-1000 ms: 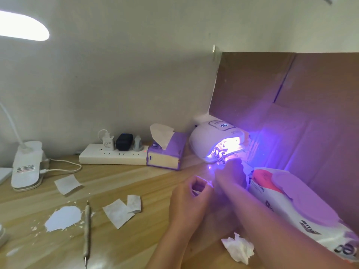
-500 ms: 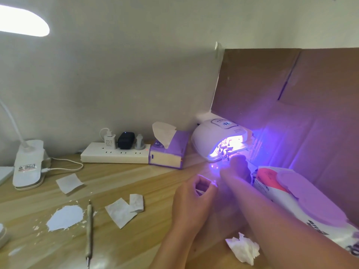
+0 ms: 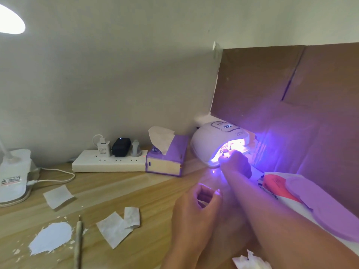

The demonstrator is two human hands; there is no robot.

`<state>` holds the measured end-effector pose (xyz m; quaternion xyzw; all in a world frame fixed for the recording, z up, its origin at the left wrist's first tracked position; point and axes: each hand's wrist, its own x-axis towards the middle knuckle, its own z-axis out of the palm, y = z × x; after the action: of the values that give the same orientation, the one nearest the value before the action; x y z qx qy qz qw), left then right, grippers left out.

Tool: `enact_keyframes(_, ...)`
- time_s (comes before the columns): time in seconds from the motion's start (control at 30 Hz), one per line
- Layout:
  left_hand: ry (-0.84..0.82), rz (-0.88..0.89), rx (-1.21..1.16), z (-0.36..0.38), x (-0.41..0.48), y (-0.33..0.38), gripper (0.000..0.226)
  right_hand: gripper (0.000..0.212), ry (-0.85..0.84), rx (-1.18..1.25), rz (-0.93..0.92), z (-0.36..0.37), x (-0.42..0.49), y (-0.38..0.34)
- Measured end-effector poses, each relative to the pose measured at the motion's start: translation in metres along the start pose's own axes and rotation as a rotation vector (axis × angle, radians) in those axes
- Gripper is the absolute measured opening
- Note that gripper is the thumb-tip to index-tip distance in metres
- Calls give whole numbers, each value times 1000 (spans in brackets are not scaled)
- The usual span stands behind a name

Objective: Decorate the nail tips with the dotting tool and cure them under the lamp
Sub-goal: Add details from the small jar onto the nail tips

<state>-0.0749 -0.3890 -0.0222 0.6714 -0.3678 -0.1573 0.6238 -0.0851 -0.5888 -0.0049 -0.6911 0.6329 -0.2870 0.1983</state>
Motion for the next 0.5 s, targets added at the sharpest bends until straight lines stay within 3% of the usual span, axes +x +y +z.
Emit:
enact_keyframes(0.2, -8, -21, -17, 0, 0, 2, 19, 17, 24, 74, -85, 4, -1, 17)
enact_keyframes(0.4, 10, -25, -19, 0, 0, 2, 20, 35, -31, -70, -167, 7, -7, 16)
enact_keyframes(0.5, 7, -30, -14, -1, 1, 2, 15, 32, 14, 17, -151, 3, -10, 9)
